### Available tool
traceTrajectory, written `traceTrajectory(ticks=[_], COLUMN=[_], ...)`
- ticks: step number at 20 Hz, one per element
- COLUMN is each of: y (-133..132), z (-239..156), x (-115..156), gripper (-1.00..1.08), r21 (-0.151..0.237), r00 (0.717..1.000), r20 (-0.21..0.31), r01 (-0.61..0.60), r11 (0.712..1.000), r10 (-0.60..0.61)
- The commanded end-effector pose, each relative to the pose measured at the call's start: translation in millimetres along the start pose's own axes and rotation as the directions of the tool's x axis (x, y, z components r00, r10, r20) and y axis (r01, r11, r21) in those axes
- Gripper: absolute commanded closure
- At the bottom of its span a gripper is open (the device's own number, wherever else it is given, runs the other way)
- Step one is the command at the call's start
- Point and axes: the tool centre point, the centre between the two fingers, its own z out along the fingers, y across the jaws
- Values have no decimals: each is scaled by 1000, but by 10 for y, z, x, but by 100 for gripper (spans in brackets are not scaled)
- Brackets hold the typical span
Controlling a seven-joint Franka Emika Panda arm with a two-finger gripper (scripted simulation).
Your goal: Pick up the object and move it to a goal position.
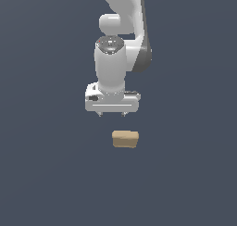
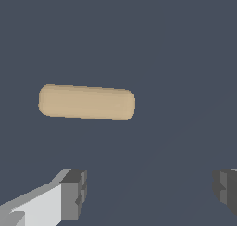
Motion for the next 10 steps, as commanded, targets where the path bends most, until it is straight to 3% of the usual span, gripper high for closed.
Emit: traceTrajectory(ticks=[1,10], y=[0,1], z=[0,-51], x=[0,38], gripper=[-92,-92], r21=[0,-22], r00=[1000,999], r20=[0,-3], r01=[0,52], r11=[1000,998], r10=[0,-52])
